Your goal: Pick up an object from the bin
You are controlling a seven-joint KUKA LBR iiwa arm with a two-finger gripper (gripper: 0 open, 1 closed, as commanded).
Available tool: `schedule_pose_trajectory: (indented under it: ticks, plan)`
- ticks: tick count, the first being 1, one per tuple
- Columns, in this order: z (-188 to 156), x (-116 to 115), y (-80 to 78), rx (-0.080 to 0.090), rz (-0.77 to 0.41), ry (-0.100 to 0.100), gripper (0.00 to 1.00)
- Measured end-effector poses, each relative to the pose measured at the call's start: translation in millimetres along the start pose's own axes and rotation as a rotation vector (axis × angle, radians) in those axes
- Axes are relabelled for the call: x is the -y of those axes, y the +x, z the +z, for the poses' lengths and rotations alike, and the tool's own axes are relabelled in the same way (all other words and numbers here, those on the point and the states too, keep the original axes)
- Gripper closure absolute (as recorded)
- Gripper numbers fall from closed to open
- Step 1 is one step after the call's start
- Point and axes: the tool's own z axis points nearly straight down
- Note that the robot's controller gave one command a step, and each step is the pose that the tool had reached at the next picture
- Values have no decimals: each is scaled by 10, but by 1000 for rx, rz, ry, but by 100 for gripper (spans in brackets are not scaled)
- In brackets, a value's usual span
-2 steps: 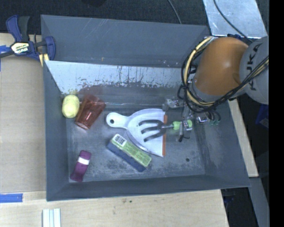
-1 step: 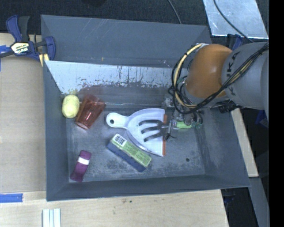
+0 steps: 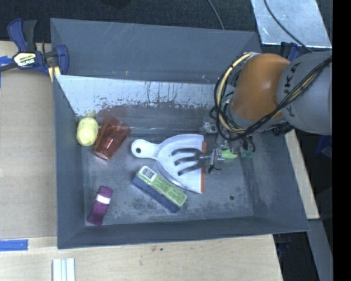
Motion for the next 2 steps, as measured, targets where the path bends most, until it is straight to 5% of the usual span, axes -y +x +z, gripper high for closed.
schedule_pose_trajectory:
  ticks: [1, 2]
  plan:
    - [-328, 135, 513, 0, -118, 1, 0]
    - [-125, -133, 146, 10, -71, -1, 0]
